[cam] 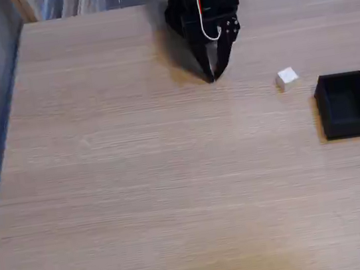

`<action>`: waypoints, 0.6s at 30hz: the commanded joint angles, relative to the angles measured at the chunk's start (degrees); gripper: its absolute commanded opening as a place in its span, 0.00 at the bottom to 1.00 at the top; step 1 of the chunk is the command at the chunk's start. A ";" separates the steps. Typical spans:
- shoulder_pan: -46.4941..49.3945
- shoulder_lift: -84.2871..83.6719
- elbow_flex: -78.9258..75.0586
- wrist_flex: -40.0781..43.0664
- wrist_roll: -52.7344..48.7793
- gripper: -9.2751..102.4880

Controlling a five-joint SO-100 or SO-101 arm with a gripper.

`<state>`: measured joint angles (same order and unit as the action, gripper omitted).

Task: Pick a white block and place it in the black box.

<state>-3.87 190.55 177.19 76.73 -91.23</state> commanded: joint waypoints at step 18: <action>3.16 0.35 0.88 0.44 -0.79 0.08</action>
<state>-1.05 190.63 177.19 76.73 -91.41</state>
